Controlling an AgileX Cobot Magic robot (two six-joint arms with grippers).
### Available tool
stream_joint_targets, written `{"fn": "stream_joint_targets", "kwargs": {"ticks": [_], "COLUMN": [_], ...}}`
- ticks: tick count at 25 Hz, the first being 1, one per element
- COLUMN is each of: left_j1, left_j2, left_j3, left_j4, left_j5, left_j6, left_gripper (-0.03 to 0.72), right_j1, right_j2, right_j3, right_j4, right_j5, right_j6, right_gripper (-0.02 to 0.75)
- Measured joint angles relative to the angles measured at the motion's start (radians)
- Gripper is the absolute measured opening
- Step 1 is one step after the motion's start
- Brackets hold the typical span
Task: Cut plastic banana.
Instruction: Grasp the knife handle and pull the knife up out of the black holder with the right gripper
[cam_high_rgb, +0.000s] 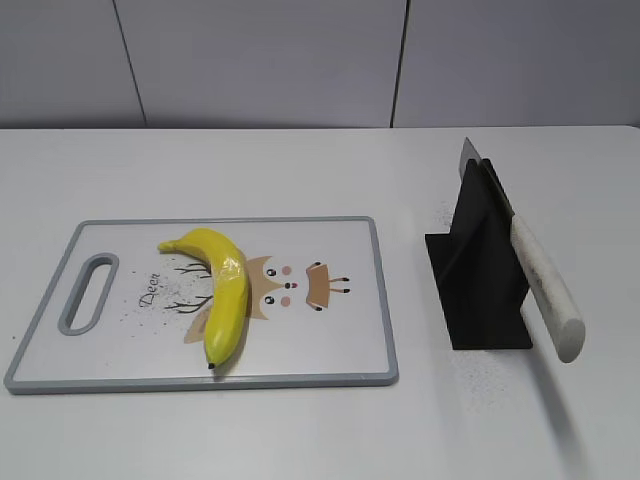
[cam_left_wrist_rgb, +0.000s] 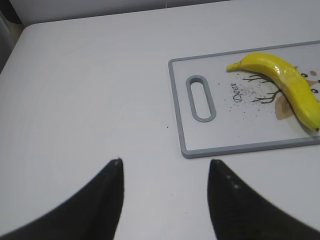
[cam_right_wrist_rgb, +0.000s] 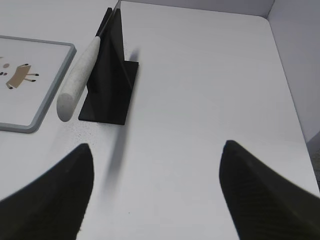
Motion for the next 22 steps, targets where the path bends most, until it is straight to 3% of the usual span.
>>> {"fn": "stream_joint_targets", "kwargs": {"ticks": [22], "left_j1": [0.000], "left_j2": [0.000], "left_j3": [0.000], "left_j4": [0.000], "left_j5": [0.000], "left_j6": [0.000], "left_gripper": [0.518], "right_j1": [0.000], "right_j2": [0.000], "right_j3": [0.000], "right_j4": [0.000], "right_j5": [0.000], "right_j6": [0.000], "right_gripper": [0.592]}}
